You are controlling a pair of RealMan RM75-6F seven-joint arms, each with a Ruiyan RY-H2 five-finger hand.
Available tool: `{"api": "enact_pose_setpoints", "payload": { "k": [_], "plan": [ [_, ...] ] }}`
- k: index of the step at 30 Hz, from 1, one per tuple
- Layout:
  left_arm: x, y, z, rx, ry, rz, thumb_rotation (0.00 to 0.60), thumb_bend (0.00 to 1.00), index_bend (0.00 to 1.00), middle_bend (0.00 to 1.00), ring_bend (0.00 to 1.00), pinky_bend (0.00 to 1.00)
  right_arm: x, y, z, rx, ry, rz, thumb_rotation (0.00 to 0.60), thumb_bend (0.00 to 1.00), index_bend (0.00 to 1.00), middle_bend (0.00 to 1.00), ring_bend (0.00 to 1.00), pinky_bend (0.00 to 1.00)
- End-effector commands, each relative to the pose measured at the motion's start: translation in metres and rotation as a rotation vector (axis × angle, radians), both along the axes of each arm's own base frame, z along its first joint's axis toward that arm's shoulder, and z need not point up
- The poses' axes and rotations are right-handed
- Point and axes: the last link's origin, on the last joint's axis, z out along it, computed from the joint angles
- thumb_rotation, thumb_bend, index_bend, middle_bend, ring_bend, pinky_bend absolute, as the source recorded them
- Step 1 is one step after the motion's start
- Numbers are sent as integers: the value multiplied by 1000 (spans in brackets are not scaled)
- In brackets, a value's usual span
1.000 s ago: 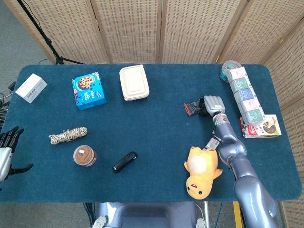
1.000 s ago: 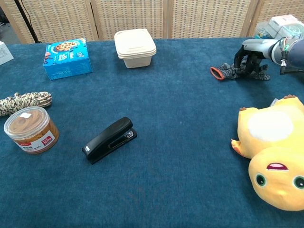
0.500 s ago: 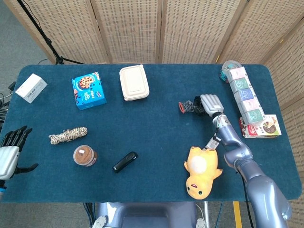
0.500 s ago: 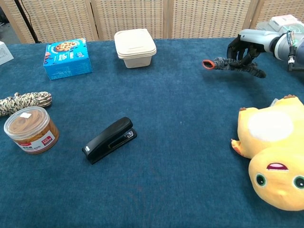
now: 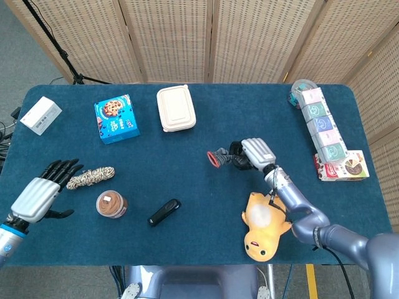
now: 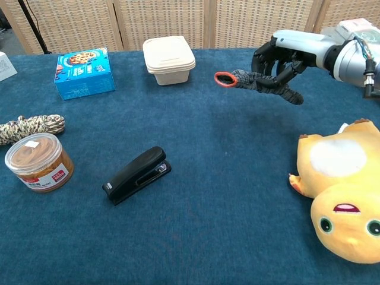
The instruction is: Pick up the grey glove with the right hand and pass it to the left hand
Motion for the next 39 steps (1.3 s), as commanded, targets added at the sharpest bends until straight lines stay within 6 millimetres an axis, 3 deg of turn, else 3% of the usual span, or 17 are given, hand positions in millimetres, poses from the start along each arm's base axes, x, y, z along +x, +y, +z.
{"api": "enact_pose_setpoints", "payload": {
  "k": [1, 9, 15, 39],
  "plan": [
    [16, 18, -6, -111, -5, -76, 600, 46, 0, 0, 0, 0, 23, 24, 16, -51, -3, 23, 600, 519, 536, 542, 470, 530],
    [50, 35, -19, -265, -32, -141, 600, 46, 0, 0, 0, 0, 71, 51, -8, -65, -4, 79, 600, 528, 536, 542, 470, 530],
    [67, 38, -27, -324, -43, -139, 600, 46, 0, 0, 0, 0, 89, 57, -23, -51, -19, 45, 600, 568, 532, 541, 470, 530],
    [108, 57, -69, -452, -101, -166, 600, 46, 0, 0, 0, 0, 111, 74, -43, 16, -142, -33, 600, 588, 531, 541, 470, 530]
  ]
}}
